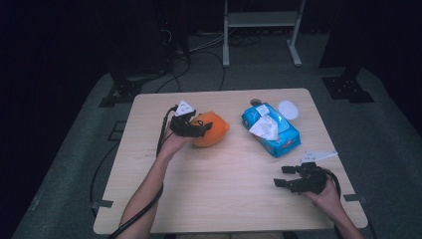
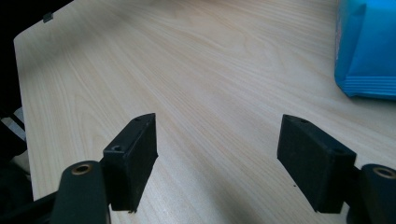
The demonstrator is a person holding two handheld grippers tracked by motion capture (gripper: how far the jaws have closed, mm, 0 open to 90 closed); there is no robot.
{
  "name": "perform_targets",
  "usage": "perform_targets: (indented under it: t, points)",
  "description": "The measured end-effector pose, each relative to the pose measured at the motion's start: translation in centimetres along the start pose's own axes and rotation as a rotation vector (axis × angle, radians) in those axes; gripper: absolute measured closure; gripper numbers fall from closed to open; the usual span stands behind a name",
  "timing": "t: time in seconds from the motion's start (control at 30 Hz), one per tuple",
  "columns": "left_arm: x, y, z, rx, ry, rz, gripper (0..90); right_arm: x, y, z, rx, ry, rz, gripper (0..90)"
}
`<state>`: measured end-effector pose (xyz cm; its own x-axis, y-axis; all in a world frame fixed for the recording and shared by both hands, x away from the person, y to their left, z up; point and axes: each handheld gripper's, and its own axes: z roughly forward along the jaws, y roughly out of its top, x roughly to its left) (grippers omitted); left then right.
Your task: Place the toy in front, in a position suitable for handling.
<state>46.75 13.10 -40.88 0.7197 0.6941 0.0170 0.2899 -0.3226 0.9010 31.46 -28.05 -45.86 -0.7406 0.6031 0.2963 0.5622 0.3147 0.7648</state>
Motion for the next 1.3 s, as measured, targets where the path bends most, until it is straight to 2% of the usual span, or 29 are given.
perform_targets:
  t: [0.17, 0.23, 0.3, 0.43, 0.5, 0.6, 0.67, 0.77, 0.83, 0.93, 1.0, 1.23, 1.27, 1.3]
  points:
    - [-0.1, -0.1, 0.8, 0.018, -0.006, -0.004, 16.4, 0.0, -0.1, 0.1, 0.005, 0.004, 0.001, 27.5]
    - [-0.2, -0.2, 1.3, 0.029, 0.007, 0.005, 16.6, 0.0, 0.0, 0.0, 0.003, 0.004, -0.001, 27.5]
    - [-0.2, -0.5, 1.9, 0.051, 0.013, -0.003, 19.5, 0.1, 0.0, 0.0, 0.001, 0.004, 0.001, 27.8]
    - [-0.1, -0.9, 2.2, 0.062, 0.017, -0.020, 24.2, 0.2, -0.1, -0.1, 0.002, 0.003, 0.002, 28.5]
    - [-0.2, -1.2, 2.3, 0.082, 0.014, -0.023, 27.0, 0.2, -0.1, -0.1, 0.006, 0.014, 0.005, 31.9]
    - [-0.1, -1.3, 2.3, 0.098, 0.016, -0.014, 35.5, 0.4, 0.0, -0.1, 0.006, 0.013, -0.003, 31.6]
    - [-0.1, -1.3, 2.2, 0.102, 0.018, 0.004, 36.3, 0.5, 0.0, -0.1, 0.007, 0.011, -0.007, 31.2]
    - [-0.1, -1.4, 2.3, 0.098, 0.014, -0.004, 38.4, 0.5, -0.1, -0.1, 0.006, 0.009, -0.007, 30.7]
    - [-0.2, -1.2, 2.2, 0.120, 0.017, 0.015, 41.0, 0.5, -0.1, -0.1, 0.005, 0.010, -0.004, 30.8]
    - [-0.3, -1.0, 2.2, 0.120, 0.027, 0.023, 44.0, 0.6, 0.0, -0.1, 0.006, 0.011, -0.006, 30.8]
    - [-0.5, -1.0, 2.2, 0.117, 0.029, 0.043, 44.3, 0.6, 0.0, -0.1, 0.005, 0.011, -0.007, 30.8]
    - [-0.4, -0.6, 1.9, 0.119, 0.028, 0.021, 52.4, 0.8, 0.0, -0.1, 0.004, 0.011, -0.007, 30.9]
    - [-0.4, -0.4, 1.8, 0.127, 0.029, -0.002, 54.2, 0.8, 0.0, -0.1, 0.000, 0.012, -0.010, 30.9]
    - [-0.4, -0.4, 1.8, 0.127, 0.029, -0.002, 55.2, 0.8, 0.0, -0.1, 0.000, 0.012, -0.010, 30.9]
